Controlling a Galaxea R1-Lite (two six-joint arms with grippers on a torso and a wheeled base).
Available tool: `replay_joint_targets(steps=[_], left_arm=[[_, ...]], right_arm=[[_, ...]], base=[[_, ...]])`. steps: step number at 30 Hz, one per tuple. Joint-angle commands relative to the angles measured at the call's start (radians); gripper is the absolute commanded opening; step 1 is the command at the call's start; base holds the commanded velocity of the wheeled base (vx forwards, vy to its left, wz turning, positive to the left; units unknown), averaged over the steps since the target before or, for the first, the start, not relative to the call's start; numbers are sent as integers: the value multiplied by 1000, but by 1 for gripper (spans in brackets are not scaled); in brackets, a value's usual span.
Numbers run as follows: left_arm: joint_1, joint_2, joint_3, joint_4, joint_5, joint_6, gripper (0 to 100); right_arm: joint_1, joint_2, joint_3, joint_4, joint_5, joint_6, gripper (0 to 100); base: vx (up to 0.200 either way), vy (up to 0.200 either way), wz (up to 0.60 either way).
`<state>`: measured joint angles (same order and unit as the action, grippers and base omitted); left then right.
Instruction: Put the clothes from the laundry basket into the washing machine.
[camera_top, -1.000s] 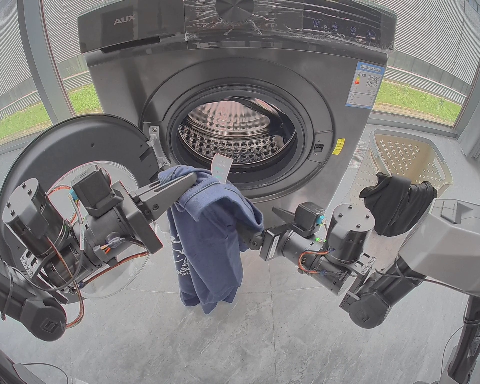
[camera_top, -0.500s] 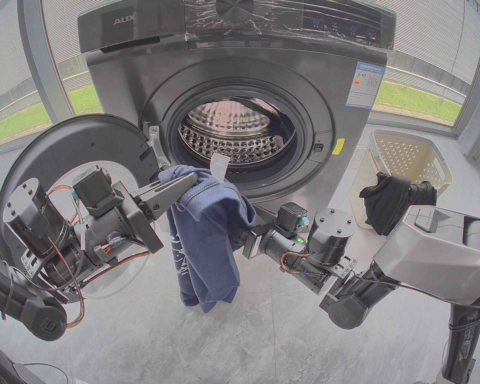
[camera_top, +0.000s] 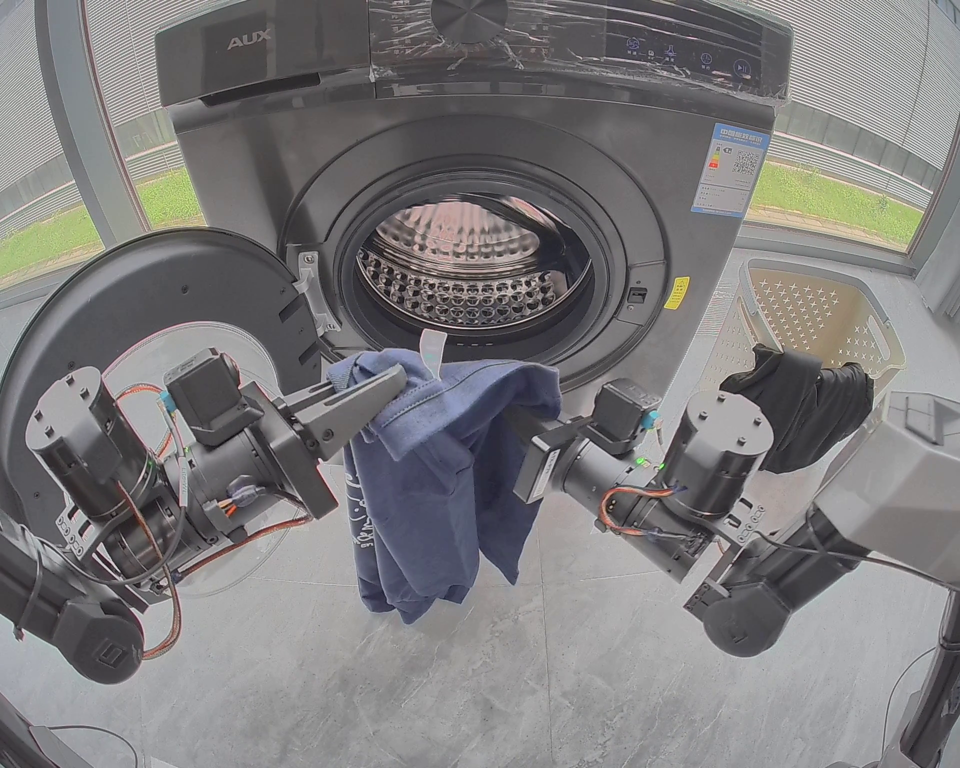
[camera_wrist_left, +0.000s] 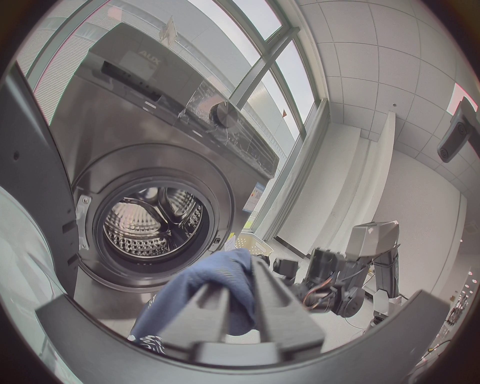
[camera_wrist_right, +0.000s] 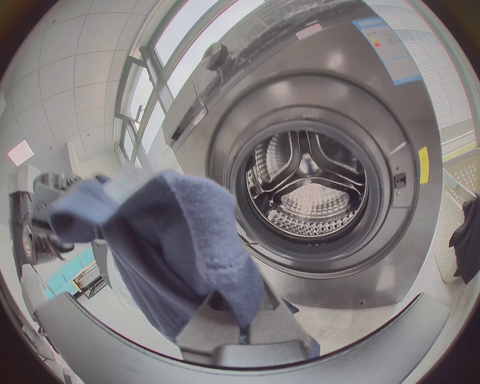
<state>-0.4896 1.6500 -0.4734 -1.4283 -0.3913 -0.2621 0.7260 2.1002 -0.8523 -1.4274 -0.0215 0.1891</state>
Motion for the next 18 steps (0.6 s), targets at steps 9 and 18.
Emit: replay_joint_targets(steps=[9, 18], left_arm=[[6, 202, 55, -4, 12, 1, 100], [6, 349, 101, -126, 3, 47, 100]], right_arm=[[1, -198, 42, 16, 2, 1, 0], [7, -172, -48, 47, -9, 1, 0]], base=[[0, 0, 0], [0, 0, 0]])
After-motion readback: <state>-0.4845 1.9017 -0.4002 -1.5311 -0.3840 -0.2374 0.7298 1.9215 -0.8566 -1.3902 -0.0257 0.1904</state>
